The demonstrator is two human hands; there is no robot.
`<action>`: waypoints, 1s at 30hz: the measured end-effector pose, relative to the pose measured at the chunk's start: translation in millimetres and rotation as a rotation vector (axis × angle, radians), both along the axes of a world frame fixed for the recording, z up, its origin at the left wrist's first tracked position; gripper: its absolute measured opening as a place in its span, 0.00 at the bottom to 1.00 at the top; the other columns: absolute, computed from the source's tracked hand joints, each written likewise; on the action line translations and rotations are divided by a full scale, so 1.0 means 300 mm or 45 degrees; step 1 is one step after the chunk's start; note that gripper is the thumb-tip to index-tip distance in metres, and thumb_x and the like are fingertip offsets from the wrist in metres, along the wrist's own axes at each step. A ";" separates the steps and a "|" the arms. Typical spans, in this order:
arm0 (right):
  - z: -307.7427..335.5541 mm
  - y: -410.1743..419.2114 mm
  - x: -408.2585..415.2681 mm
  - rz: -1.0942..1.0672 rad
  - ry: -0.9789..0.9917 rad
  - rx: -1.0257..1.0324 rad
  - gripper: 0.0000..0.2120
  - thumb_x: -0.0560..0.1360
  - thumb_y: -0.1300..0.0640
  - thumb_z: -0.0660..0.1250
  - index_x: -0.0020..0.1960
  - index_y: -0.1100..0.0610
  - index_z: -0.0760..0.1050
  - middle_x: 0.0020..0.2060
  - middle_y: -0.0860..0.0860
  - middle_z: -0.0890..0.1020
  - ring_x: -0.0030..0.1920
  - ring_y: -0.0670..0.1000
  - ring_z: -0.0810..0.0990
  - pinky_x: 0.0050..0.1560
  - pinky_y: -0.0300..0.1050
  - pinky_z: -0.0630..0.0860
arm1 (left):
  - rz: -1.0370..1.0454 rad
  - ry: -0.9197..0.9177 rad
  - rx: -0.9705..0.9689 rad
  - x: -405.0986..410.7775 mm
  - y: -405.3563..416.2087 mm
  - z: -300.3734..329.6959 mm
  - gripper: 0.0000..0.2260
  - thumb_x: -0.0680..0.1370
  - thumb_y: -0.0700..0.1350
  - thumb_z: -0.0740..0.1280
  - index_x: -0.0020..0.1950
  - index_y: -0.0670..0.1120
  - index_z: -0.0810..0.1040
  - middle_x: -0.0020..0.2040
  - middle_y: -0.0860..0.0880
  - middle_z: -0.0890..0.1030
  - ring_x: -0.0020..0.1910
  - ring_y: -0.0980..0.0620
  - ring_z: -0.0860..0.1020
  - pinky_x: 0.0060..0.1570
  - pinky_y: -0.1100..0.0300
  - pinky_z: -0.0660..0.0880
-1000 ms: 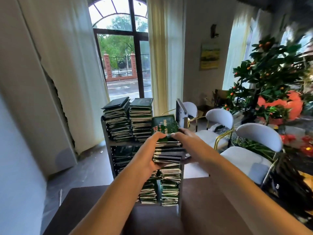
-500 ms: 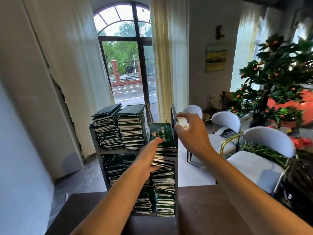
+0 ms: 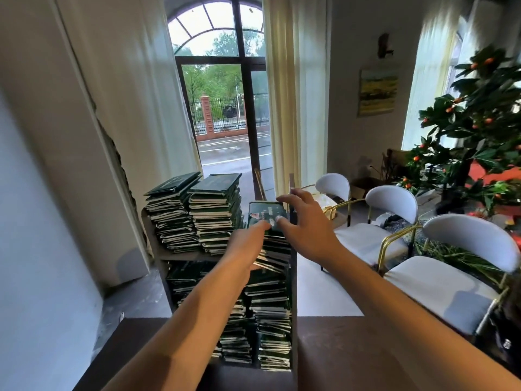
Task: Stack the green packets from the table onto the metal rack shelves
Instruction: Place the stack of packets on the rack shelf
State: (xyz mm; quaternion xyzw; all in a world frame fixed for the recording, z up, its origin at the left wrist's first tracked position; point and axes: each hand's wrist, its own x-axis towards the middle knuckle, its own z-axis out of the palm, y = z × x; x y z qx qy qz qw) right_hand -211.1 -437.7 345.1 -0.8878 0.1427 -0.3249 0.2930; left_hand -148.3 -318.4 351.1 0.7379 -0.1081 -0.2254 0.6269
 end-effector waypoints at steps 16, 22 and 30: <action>-0.016 -0.017 0.004 0.032 -0.087 0.052 0.21 0.77 0.57 0.68 0.69 0.50 0.75 0.74 0.48 0.67 0.73 0.51 0.68 0.64 0.40 0.67 | 0.269 -0.355 -0.038 -0.010 -0.107 -0.058 0.20 0.83 0.53 0.59 0.74 0.52 0.66 0.69 0.46 0.74 0.64 0.45 0.74 0.67 0.46 0.70; -0.016 -0.017 0.001 0.026 -0.090 0.066 0.20 0.77 0.57 0.68 0.69 0.49 0.75 0.75 0.48 0.67 0.73 0.52 0.67 0.68 0.52 0.73 | 0.339 -0.426 -0.029 -0.100 -0.105 -0.102 0.27 0.84 0.53 0.56 0.82 0.50 0.52 0.80 0.45 0.60 0.74 0.41 0.67 0.69 0.47 0.64; -0.005 -0.020 -0.015 0.043 -0.028 0.039 0.21 0.79 0.56 0.67 0.71 0.49 0.73 0.76 0.47 0.65 0.74 0.51 0.66 0.70 0.50 0.70 | 0.329 -0.678 0.110 -0.121 0.002 -0.213 0.42 0.74 0.37 0.67 0.80 0.57 0.49 0.78 0.50 0.59 0.72 0.42 0.69 0.61 0.41 0.76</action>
